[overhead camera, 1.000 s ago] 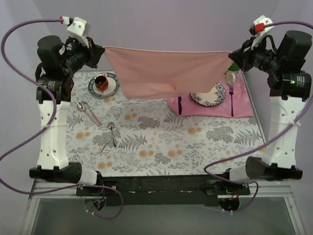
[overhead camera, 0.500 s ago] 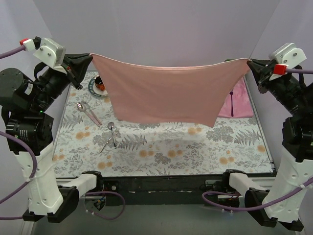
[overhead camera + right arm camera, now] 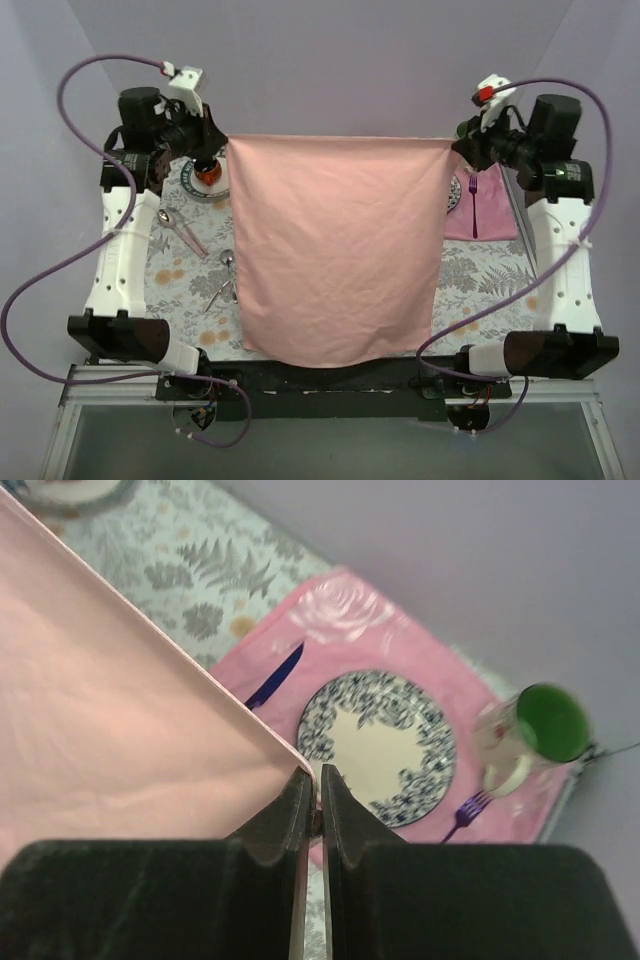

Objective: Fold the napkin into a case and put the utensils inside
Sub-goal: Flatten out the crumpled napkin at the center of the board.

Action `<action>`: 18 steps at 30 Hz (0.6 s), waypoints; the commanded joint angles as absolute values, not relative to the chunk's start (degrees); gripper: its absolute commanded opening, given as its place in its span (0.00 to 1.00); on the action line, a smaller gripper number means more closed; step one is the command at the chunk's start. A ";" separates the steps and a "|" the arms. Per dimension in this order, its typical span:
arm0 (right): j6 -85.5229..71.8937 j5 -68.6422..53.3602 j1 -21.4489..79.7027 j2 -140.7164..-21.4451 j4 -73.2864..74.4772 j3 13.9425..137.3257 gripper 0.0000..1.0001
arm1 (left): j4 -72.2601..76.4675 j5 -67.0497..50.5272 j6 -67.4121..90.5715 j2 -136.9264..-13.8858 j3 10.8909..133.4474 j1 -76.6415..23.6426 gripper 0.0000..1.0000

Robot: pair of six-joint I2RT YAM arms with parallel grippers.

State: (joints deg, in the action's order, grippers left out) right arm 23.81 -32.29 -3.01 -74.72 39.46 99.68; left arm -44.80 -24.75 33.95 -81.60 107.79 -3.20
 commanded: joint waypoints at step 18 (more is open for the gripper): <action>27.68 -25.84 2.46 -108.19 24.26 98.35 0.01 | -26.10 -20.65 30.59 -116.89 98.87 -2.81 0.00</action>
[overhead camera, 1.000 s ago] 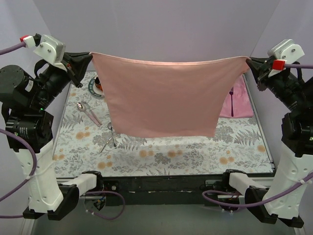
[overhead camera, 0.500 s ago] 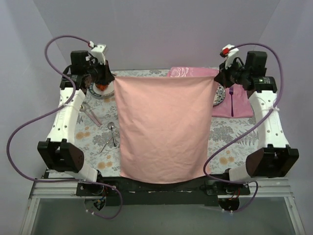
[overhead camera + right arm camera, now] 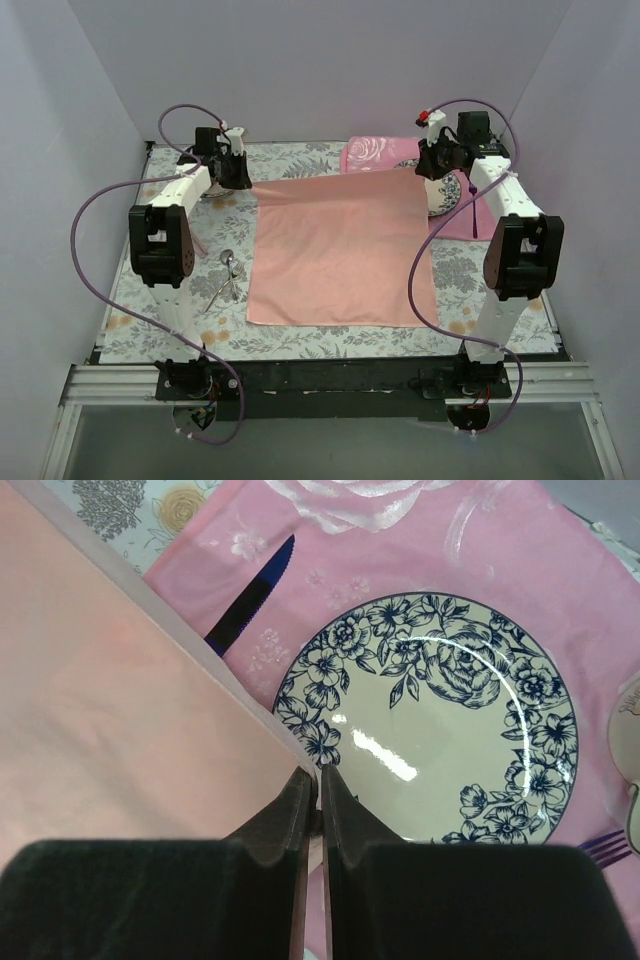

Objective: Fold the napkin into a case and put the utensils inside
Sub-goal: Flatten out the crumpled napkin at the center of the board.

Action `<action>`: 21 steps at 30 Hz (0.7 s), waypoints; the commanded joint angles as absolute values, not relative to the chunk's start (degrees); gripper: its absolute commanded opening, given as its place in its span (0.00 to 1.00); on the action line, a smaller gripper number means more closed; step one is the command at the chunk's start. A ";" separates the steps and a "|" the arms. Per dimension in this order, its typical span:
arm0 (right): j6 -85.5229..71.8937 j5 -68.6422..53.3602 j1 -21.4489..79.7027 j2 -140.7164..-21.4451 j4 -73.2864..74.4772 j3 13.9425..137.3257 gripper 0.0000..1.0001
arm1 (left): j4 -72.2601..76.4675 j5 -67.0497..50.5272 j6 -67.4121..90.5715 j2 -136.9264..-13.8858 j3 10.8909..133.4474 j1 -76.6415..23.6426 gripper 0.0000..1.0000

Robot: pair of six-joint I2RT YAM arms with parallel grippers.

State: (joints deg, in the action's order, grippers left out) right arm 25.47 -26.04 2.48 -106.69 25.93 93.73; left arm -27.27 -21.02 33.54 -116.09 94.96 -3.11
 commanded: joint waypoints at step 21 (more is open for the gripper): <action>27.68 -17.05 3.51 -115.22 19.25 101.16 0.01 | -23.55 -21.80 35.68 -125.41 105.19 -3.08 0.00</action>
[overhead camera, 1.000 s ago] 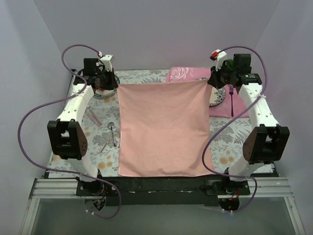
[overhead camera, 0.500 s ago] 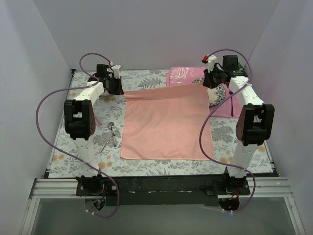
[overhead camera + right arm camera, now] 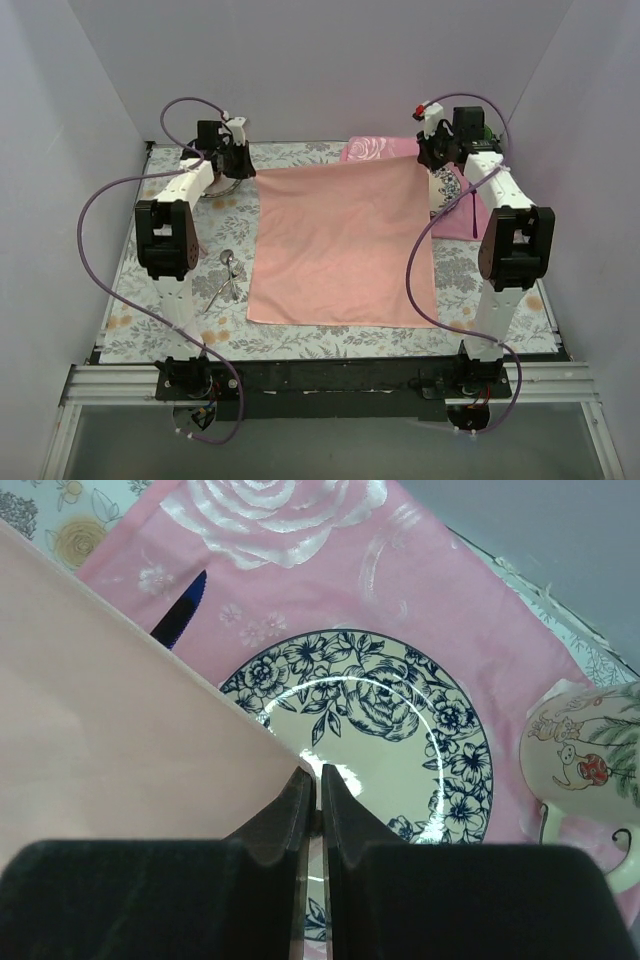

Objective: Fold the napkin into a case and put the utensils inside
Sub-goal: Flatten out the crumpled napkin at the center of the board.

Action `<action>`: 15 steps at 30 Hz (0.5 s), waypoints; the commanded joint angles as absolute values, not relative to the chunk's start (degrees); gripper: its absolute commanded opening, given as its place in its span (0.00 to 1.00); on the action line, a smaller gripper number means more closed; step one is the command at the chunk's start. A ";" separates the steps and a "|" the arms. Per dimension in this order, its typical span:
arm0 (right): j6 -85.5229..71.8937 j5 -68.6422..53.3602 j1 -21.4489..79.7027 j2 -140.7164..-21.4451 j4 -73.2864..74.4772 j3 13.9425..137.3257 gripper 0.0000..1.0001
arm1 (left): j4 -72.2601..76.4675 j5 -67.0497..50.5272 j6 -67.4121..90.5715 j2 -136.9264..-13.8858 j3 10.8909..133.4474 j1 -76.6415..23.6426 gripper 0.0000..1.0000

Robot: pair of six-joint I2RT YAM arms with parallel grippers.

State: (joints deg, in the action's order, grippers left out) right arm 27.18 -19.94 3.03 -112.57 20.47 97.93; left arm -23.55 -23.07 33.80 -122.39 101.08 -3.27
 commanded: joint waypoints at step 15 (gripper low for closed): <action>25.05 -14.94 3.52 -124.36 21.36 108.27 0.48 | -23.29 -18.90 36.91 -133.33 109.51 -3.43 0.44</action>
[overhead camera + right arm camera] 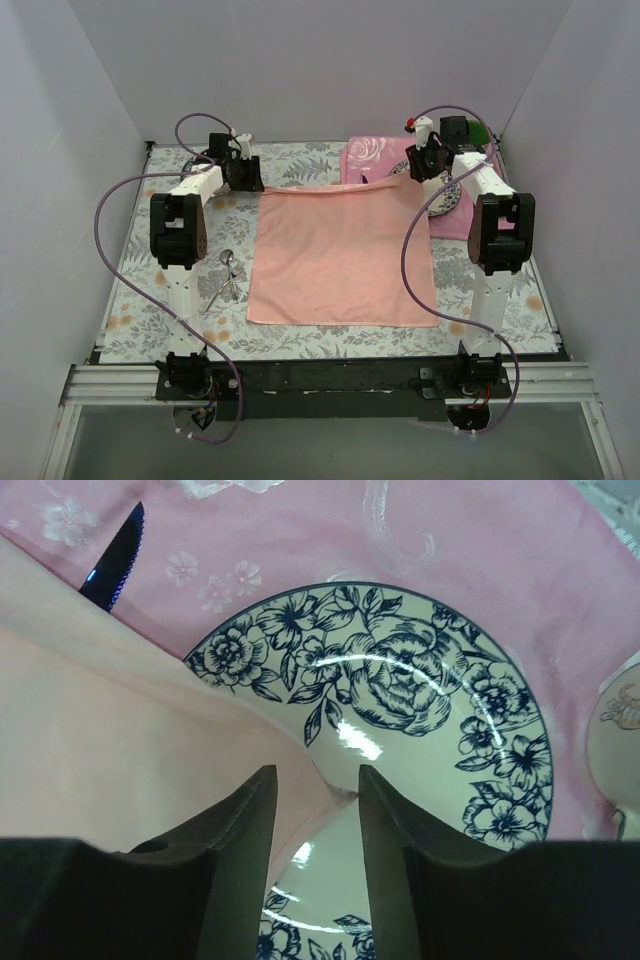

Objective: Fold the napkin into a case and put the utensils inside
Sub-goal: Flatten out the crumpled napkin at the center of the board.

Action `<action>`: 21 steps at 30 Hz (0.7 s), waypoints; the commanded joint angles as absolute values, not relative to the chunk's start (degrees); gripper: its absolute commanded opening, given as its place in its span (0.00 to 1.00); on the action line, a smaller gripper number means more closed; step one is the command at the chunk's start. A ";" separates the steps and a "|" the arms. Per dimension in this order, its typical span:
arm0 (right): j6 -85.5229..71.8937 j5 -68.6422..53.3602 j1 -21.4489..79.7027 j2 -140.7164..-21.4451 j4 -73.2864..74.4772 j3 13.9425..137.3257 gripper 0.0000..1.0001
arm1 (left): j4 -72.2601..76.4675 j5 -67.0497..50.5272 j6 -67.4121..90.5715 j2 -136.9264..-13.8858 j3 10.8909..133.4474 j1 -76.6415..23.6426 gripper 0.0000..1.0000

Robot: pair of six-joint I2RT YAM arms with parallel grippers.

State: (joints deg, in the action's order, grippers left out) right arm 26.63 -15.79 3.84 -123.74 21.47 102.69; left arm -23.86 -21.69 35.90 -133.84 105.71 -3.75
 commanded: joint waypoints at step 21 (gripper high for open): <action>42.17 -24.26 -2.90 -118.74 38.24 107.58 0.76 | -31.37 -32.60 24.81 -124.72 108.29 -0.62 0.65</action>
State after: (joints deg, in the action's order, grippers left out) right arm 32.82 -24.23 -2.66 -125.73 35.55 110.69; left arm -26.46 -26.02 34.89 -133.93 112.20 -0.25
